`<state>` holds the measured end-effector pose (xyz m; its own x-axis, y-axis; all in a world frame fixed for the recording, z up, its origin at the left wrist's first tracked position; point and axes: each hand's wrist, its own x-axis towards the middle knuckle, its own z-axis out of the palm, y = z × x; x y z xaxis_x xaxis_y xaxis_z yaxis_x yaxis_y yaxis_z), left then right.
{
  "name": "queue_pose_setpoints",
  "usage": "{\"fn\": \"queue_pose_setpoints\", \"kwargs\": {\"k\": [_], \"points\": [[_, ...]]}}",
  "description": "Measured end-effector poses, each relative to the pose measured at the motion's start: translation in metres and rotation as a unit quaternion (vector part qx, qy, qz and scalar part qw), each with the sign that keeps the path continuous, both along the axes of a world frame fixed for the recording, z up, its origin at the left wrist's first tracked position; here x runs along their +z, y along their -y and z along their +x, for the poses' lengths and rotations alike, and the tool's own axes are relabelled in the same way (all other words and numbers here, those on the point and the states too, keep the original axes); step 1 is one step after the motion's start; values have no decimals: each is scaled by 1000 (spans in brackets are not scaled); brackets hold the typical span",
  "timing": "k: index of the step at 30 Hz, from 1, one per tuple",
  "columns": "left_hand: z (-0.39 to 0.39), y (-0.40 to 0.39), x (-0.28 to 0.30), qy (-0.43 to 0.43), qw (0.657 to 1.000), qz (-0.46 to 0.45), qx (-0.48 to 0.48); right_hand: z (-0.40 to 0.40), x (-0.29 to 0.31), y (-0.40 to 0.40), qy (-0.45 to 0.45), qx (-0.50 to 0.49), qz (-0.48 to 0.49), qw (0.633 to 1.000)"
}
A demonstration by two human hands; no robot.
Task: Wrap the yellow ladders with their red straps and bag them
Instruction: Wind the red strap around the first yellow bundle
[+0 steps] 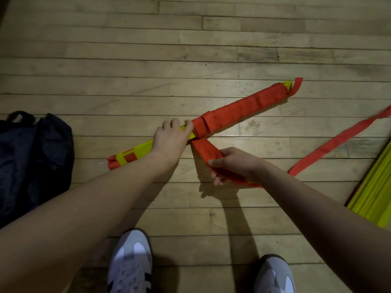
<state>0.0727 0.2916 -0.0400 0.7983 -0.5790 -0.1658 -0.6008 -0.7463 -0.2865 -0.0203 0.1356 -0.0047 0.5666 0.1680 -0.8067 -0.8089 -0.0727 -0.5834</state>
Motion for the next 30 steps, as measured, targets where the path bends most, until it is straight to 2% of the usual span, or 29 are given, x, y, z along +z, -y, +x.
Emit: {"fn": "queue_pose_setpoints", "kwargs": {"k": [2,5,11,15,18,21,23,26,30], "points": [[-4,-2,-5,-28,1000,11,-4,-5,-2,2,-11,21,6,1000],[-12,-9,-10,18,998,20,-53,-9,-8,4,-11,48,-5,999],[-56,-19,-18,3,993,-43,-112,-19,-19,-5,-9,6,5,1000],[-77,-16,-17,-127,992,-9,-28,-26,-24,-7,-22,5,10,1000],[-72,-16,-13,-118,993,-26,-12,-29,-21,-3,-27,31,-3,999],[-62,-12,-9,-134,990,-40,26,-31,-14,0,-9,134,-64,989],[-53,-8,-6,-132,990,-28,47,-31,-13,0,0,161,-77,984],[-33,-5,2,-125,990,-15,65,-28,-12,4,6,142,-50,989],[-7,-1,10,-123,988,-9,93,-24,-10,6,-12,68,49,996]]}}
